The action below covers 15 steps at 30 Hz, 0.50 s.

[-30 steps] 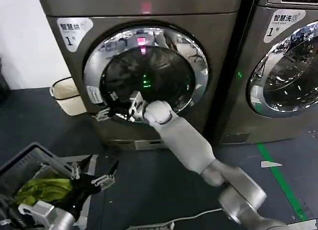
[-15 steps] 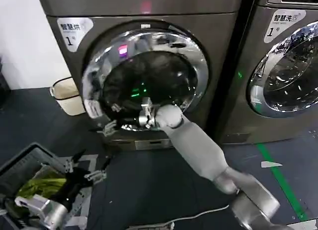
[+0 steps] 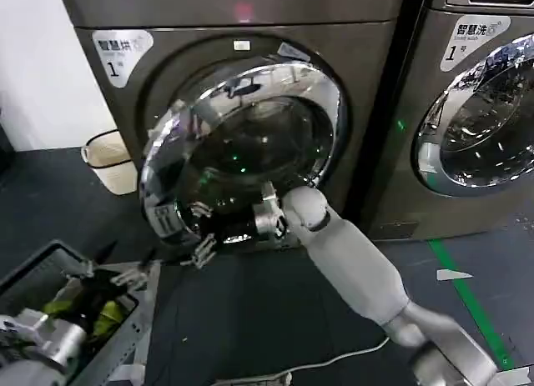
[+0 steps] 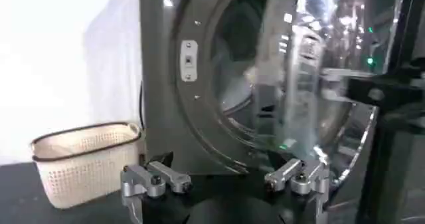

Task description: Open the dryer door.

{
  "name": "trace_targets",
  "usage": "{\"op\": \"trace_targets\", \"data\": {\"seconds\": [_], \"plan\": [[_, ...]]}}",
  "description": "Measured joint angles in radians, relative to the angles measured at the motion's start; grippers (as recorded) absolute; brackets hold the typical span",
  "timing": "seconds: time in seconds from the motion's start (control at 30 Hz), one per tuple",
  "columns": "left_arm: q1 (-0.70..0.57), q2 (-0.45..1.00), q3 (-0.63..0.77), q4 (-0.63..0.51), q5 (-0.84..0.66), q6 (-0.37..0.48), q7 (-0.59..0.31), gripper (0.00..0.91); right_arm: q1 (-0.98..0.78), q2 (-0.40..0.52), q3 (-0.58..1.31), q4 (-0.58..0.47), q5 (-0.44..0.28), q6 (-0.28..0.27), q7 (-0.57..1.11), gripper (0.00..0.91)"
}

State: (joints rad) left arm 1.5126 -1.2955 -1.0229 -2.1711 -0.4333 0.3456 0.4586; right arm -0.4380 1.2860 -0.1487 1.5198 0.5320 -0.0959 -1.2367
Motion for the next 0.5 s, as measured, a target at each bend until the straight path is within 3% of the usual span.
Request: {"op": "trace_targets", "data": {"seconds": [0.27, 0.5], "plan": [[-0.058, 0.102, 0.023, 0.057, -0.028, 0.008, 0.003, 0.907, -0.071, -0.07, 0.041, 0.089, 0.038, -0.029, -0.118, 0.907], [-0.099, 0.169, 0.068, 0.094, -0.091, -0.002, 0.004, 0.907, -0.13, -0.138, 0.076, 0.14, 0.081, -0.019, -0.158, 0.907]]}}
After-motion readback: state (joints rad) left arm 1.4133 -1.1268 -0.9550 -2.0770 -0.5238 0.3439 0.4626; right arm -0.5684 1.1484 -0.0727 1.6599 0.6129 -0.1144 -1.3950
